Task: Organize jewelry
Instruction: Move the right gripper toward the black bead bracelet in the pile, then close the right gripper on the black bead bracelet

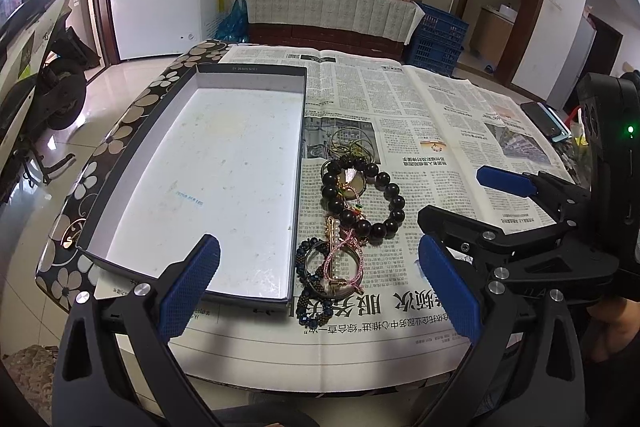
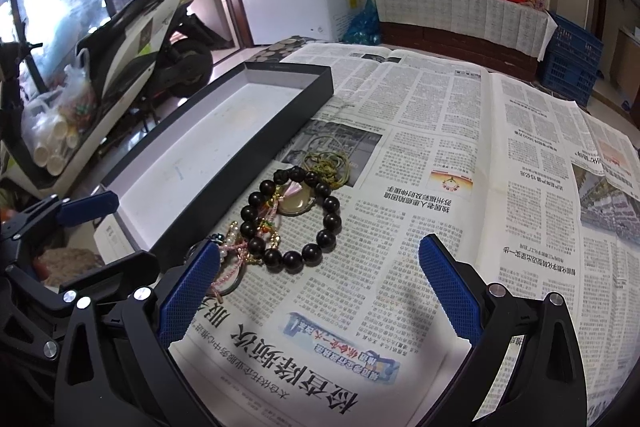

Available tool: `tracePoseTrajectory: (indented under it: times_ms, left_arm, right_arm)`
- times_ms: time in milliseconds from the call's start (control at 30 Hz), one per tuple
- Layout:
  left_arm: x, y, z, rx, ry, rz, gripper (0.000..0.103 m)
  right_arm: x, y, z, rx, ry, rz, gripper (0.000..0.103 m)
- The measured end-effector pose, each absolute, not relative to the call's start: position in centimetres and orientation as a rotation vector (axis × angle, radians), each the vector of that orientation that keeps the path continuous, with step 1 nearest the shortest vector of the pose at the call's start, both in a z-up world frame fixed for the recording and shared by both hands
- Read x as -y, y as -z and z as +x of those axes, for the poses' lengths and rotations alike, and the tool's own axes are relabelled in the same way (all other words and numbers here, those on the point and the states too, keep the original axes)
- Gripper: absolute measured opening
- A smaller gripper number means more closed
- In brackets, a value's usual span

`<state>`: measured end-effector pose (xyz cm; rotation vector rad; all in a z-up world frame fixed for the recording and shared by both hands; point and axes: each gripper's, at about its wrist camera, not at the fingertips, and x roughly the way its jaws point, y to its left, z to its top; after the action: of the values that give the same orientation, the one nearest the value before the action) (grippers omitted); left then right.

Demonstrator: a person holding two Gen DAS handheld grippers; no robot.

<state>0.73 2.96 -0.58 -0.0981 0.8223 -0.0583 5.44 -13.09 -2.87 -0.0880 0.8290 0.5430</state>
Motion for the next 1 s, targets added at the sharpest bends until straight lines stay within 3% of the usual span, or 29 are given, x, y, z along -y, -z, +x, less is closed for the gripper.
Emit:
tracePoseTrajectory:
  times_ms: [600,767,800,833,867,933,1000]
  left_arm:
    - [-3.3,0.3,0.4,-0.799,0.051,-0.103,0.098]
    - [-5.0,-0.1,0.5,-0.784,-0.001,-0.173,0.098]
    - [-5.5,-0.1,0.5,-0.786,-0.009,-0.194,0.098]
    - [-5.9,0.0,0.6,-0.788,-0.016,-0.215,0.098]
    - [-6.3,0.0,0.6,-0.792,-0.02,-0.235,0.098]
    - [-6.8,0.1,0.7,-0.8,-0.022,-0.267,0.098]
    - [-7.0,0.1,0.7,-0.799,-0.024,-0.278,0.098]
  right_arm:
    - [13.6,3.2,5.7,-0.837,-0.595,-0.014,0.101]
    - [13.6,3.4,5.8,-0.841,-0.624,0.009,0.096]
    - [13.5,3.4,5.7,-0.84,-0.637,0.01,0.094]
    - [13.3,3.4,5.7,-0.842,-0.651,0.005,0.08]
    - [13.0,3.5,5.7,-0.846,-0.655,-0.006,0.057]
    - [12.5,4.0,5.6,-0.861,-0.661,-0.039,0.038]
    - [12.1,4.5,5.6,-0.872,-0.665,-0.061,0.036]
